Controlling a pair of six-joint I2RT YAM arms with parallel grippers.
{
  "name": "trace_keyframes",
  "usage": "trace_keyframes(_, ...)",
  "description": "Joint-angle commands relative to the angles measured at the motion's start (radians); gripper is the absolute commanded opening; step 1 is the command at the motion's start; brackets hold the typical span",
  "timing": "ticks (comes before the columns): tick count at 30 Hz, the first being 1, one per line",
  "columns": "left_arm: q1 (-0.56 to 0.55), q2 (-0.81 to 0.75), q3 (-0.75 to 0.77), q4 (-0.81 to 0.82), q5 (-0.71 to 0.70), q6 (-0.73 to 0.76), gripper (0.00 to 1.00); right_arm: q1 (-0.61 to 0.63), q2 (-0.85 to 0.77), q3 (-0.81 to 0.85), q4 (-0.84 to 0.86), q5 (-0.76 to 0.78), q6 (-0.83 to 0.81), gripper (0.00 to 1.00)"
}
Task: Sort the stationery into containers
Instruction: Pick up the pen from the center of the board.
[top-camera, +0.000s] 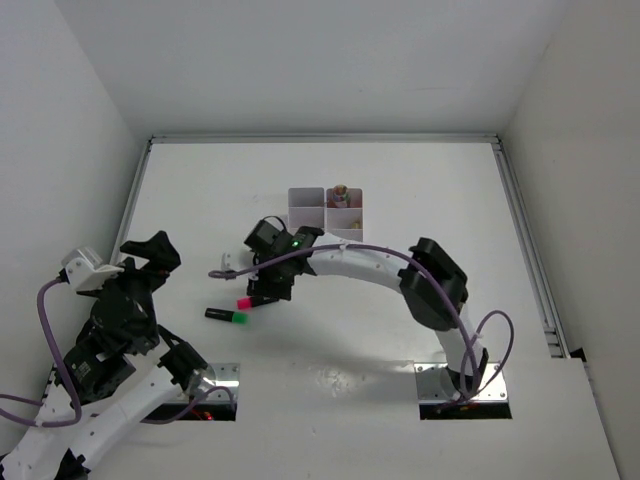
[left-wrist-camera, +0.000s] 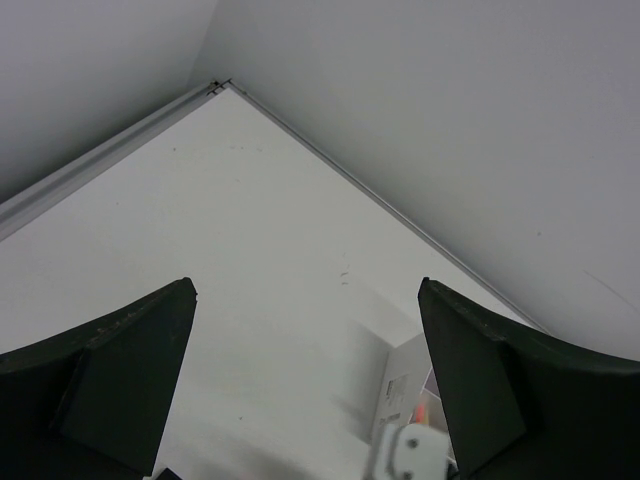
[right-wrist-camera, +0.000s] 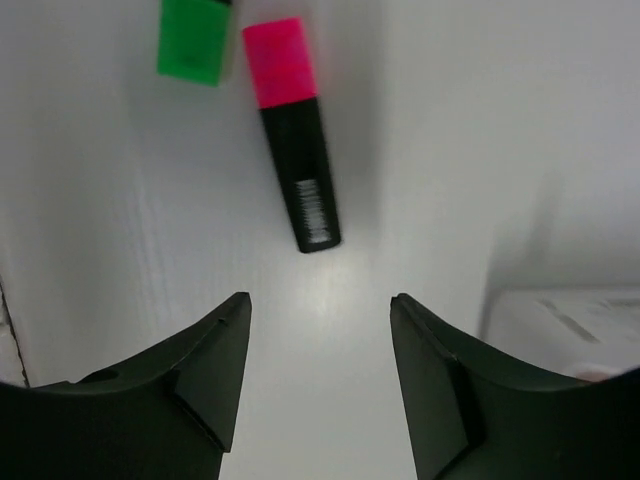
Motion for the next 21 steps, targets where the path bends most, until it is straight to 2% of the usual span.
trace_keyframes(1,0.009,0.014,0.003,0.020,0.008,0.024,0.99,0.018,0.039,0.033,0.001,-0.183,-0.143,0.59)
trace_keyframes(5,0.009,0.014,0.003,0.020,0.008,0.024,0.99,0.018,0.065,0.019,0.066,-0.259,-0.228,0.59)
trace_keyframes(9,0.009,0.023,0.003,0.020,0.018,0.024,0.99,0.018,0.124,0.059,0.054,-0.311,-0.266,0.58)
trace_keyframes(21,0.009,0.005,0.003,0.029,0.018,0.033,0.99,0.018,0.297,0.222,0.024,-0.312,-0.272,0.59)
